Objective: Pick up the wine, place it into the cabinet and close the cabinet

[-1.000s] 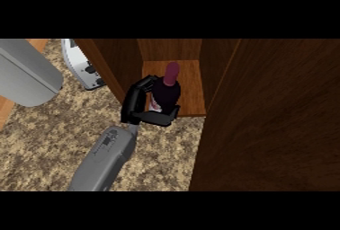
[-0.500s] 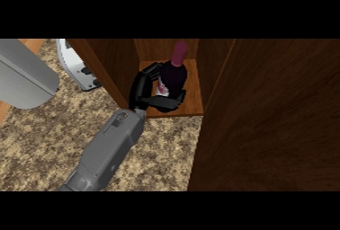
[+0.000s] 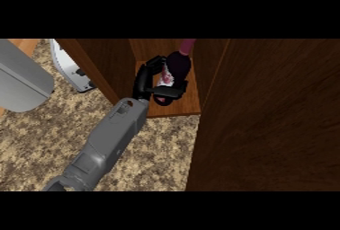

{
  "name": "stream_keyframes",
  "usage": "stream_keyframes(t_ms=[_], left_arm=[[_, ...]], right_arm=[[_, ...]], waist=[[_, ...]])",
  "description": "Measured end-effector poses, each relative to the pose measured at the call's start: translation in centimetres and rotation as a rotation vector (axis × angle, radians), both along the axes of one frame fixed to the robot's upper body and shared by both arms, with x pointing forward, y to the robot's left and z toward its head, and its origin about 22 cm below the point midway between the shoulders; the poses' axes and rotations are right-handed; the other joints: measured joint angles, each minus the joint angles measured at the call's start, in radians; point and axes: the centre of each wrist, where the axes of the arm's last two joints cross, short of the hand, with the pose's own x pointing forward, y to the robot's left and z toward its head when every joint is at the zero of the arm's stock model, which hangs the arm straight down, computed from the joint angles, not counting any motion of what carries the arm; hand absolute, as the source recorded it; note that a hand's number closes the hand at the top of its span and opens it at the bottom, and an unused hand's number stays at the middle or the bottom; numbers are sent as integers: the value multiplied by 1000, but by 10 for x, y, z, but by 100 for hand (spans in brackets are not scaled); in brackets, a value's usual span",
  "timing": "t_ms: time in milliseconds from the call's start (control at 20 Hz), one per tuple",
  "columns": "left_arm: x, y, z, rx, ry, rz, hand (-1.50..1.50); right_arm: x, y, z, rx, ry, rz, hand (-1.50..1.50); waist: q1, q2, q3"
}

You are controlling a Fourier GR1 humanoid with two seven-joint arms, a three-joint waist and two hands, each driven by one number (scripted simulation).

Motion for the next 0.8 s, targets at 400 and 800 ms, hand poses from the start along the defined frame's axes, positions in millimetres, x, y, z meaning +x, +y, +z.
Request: stream_keyframes(t_ms=[400,800], left_arm=[[12,6,4,-35,41,68,150],[21,17,8,-28,35,128,150]], right_arm=[[-1,0,-2,4,-4,18,-150],[-1,-2,-4,1,-15,32,-150]], waist=[[-15,8,-1],[-26,18,0]])
